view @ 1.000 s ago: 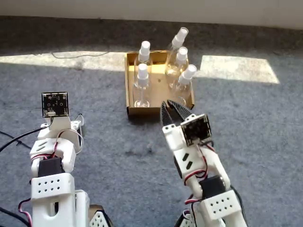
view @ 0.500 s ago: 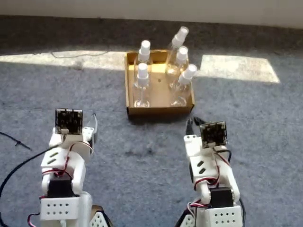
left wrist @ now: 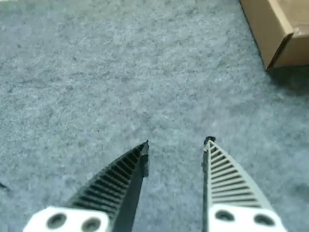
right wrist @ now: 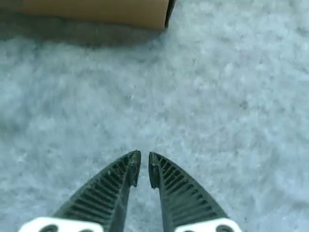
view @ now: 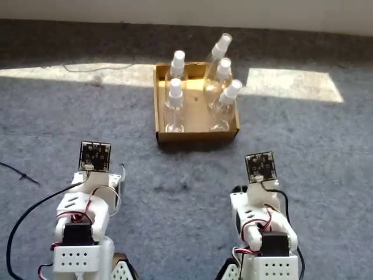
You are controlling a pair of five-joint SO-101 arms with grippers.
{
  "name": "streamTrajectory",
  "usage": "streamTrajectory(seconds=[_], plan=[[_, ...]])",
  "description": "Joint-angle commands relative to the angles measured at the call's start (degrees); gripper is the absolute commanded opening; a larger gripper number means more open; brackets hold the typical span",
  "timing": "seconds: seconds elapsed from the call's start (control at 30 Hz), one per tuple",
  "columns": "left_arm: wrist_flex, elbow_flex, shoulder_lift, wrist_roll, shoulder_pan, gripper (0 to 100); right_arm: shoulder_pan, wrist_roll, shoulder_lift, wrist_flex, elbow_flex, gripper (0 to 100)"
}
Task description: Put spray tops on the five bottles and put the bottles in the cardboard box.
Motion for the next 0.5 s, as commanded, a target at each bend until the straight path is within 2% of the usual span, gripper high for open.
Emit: streamTrajectory(seconds=[0.0,0.1,0.47], plan=[[12.5,1.5,0.7,-0.4,1.1,18,0.4,0.5,-0.7,4.9,6.6,0.5],[17.8,1.2,-0.4,-0.3,1.2,18,0.4,0.5,-0.7,4.6,6.6,0.5],[18.2,1.2,-2.9,-0.3,1.2,18,0.4,0.5,-0.7,4.6,6.6,0.5]])
